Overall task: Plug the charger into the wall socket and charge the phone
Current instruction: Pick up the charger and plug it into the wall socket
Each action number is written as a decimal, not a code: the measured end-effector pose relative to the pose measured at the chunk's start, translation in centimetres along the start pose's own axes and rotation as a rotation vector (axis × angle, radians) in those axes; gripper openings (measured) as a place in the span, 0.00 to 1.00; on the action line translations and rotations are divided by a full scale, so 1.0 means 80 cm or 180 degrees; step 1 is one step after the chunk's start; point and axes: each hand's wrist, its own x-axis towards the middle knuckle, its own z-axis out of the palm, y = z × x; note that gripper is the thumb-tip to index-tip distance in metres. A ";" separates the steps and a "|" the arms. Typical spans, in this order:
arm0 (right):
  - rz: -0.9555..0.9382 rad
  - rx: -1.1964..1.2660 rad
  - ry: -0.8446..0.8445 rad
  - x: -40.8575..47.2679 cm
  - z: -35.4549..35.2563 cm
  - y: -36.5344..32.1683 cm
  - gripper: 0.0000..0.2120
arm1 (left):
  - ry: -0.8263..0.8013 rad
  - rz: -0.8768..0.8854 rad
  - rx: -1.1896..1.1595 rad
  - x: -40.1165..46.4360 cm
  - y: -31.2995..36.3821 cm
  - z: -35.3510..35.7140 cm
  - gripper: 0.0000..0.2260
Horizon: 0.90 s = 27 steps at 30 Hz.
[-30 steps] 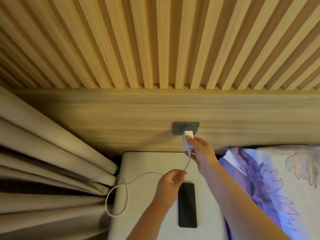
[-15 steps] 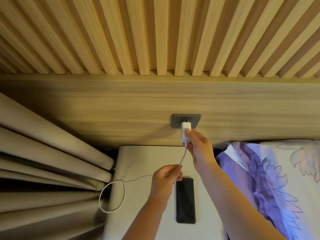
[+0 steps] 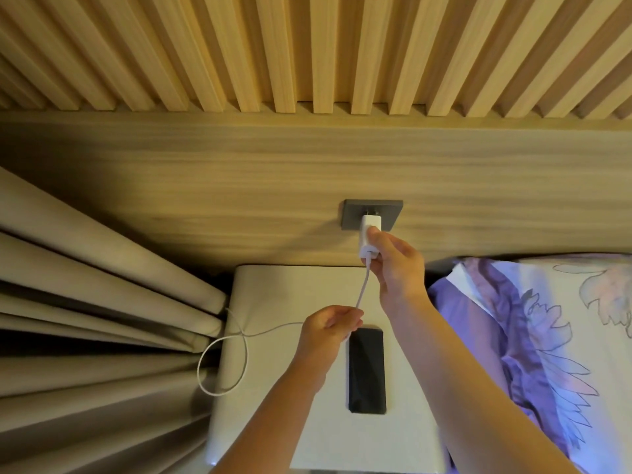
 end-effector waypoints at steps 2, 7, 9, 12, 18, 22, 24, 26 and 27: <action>-0.0024 0.0001 -0.0018 0.001 -0.001 0.002 0.07 | -0.0065 -0.0006 0.0114 0.000 -0.001 -0.003 0.07; -0.0098 0.0031 -0.0115 0.003 -0.006 0.005 0.06 | -0.0076 0.0023 0.0173 0.002 -0.005 -0.010 0.06; -0.0033 0.0075 -0.0134 0.002 -0.004 0.001 0.06 | -0.0063 0.0036 0.0138 0.004 -0.005 -0.011 0.07; 0.0020 0.0077 0.0023 -0.001 0.001 -0.003 0.06 | -0.0103 0.0021 0.0062 0.005 -0.004 -0.010 0.07; 0.0149 0.0127 0.0157 -0.010 0.013 -0.006 0.08 | -0.0039 0.0048 -0.0010 0.000 -0.002 -0.011 0.08; 0.0002 0.0027 0.0128 -0.011 0.014 -0.005 0.09 | 0.0048 0.0146 -0.0004 -0.004 -0.002 -0.017 0.07; -0.0034 -0.0045 0.0141 -0.009 0.013 -0.005 0.08 | 0.0051 0.0197 -0.0046 -0.004 0.001 -0.018 0.06; -0.0096 -0.0209 0.0140 -0.007 0.012 -0.007 0.07 | 0.0043 0.0215 -0.0056 -0.004 0.004 -0.017 0.06; -0.0047 -0.0217 0.0117 -0.007 0.011 -0.007 0.07 | 0.0041 0.0210 -0.0045 -0.005 0.005 -0.016 0.06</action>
